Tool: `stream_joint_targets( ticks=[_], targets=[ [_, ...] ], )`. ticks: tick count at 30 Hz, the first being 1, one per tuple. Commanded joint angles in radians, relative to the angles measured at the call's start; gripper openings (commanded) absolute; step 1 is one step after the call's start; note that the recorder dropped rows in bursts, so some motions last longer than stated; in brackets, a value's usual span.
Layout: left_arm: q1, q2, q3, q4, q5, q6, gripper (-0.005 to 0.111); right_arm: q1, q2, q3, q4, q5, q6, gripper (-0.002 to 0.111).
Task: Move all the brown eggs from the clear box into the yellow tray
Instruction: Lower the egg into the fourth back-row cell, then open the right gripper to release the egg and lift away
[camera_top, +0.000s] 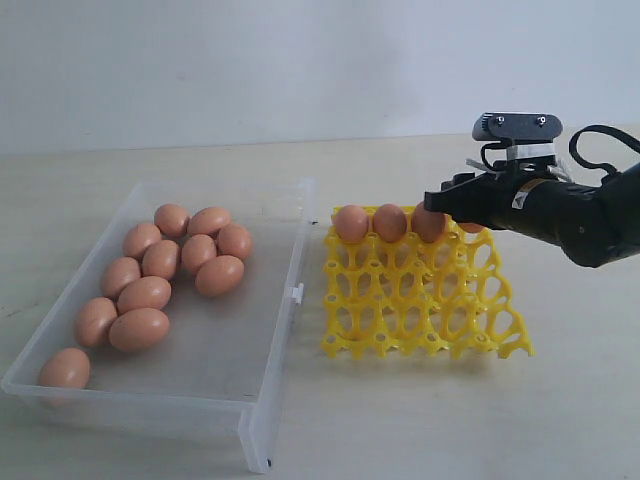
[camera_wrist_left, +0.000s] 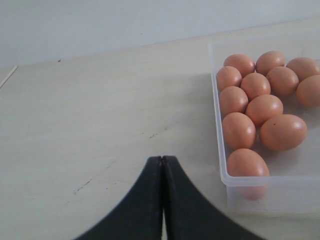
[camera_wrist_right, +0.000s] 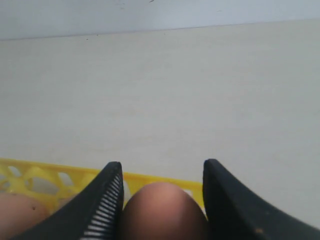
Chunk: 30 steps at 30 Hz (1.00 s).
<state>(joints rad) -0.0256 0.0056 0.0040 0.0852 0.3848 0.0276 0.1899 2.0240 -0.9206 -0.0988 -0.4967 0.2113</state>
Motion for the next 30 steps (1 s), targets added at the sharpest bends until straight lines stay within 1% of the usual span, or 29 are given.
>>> stream_joint_targets(
  ticks=[1, 3, 6, 15, 19, 30],
  targets=[
    [-0.005, -0.006, -0.004, -0.005, -0.006, -0.003, 0.0, -0.006, 0.002, -0.006, -0.01, -0.006, 0.007, 0.04],
    [-0.005, -0.006, -0.004, -0.005, -0.006, -0.003, 0.0, -0.006, 0.002, -0.006, -0.01, -0.006, 0.01, 0.05],
    [-0.005, -0.006, -0.004, -0.005, -0.006, -0.003, 0.0, -0.006, 0.002, -0.006, -0.01, -0.006, 0.018, 0.056],
    [-0.005, -0.006, -0.004, -0.005, -0.006, -0.003, 0.0, -0.006, 0.002, -0.006, -0.01, 0.011, 0.021, 0.057],
    [-0.005, -0.006, -0.004, -0.005, -0.006, -0.003, 0.0, -0.004, -0.022, -0.006, -0.01, 0.038, 0.055, 0.057],
    [-0.005, -0.006, -0.004, -0.005, -0.006, -0.003, 0.0, 0.003, -0.226, -0.006, -0.011, 0.079, 0.08, 0.057]
  ],
)
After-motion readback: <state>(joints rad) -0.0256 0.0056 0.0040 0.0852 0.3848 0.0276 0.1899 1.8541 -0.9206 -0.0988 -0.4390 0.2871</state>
